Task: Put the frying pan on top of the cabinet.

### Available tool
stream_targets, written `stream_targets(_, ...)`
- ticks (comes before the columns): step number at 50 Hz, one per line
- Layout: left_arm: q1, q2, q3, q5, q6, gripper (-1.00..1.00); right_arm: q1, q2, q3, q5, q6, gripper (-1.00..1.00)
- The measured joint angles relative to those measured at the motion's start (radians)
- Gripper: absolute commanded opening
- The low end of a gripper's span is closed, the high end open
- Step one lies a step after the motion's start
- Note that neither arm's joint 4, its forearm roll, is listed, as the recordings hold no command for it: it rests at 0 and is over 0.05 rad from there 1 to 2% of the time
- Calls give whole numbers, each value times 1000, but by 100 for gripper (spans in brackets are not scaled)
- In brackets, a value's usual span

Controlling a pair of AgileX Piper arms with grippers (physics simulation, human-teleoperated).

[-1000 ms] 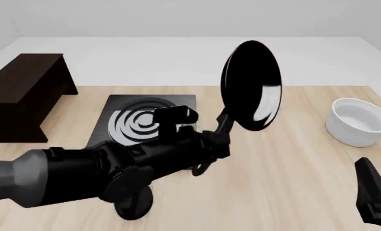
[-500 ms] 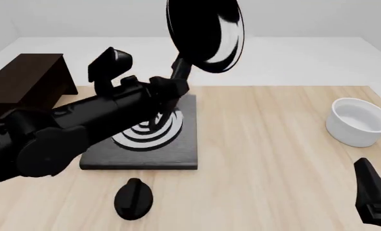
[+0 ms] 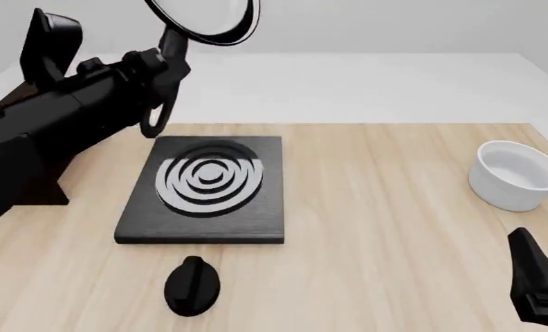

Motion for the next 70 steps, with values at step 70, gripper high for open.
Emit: stream_targets(70,489,96,-9,-22,-290,-100,3,0,1,2,-10,100)
